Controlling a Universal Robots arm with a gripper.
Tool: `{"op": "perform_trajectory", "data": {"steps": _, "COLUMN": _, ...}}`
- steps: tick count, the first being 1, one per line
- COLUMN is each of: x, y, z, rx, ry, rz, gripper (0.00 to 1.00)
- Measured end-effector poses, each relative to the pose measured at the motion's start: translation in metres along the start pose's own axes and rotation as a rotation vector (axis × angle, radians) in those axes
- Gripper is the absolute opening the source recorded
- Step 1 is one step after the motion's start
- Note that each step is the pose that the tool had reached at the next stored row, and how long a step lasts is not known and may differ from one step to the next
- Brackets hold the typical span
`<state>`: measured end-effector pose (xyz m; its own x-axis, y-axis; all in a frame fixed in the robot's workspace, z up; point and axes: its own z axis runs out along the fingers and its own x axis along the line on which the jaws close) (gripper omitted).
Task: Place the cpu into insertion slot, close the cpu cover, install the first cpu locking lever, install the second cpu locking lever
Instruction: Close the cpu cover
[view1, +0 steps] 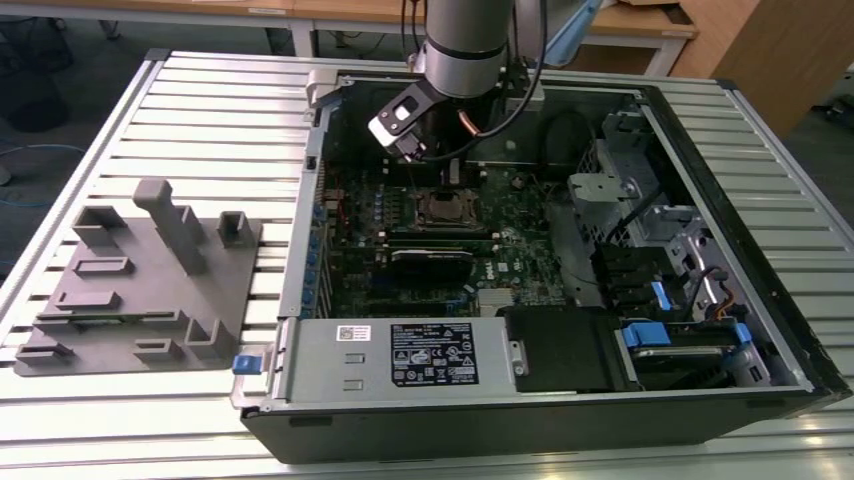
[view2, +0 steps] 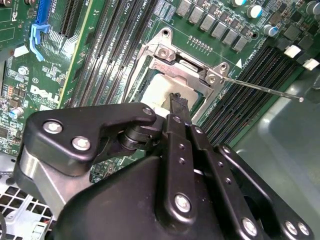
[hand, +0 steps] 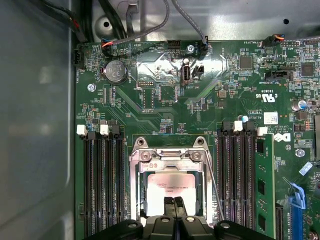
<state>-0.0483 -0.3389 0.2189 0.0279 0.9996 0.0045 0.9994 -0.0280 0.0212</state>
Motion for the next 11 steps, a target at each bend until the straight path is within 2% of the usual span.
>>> {"op": "perform_trajectory", "data": {"steps": 5, "x": 0.0000, "y": 0.0000, "z": 0.0000, "rx": 0.0001, "ry": 0.0009, "rz": -0.036, "gripper": 0.11}}
{"op": "perform_trajectory", "data": {"steps": 11, "x": 0.0000, "y": 0.0000, "z": 0.0000, "rx": 0.0005, "ry": 0.0029, "rz": -0.133, "gripper": 0.11}}
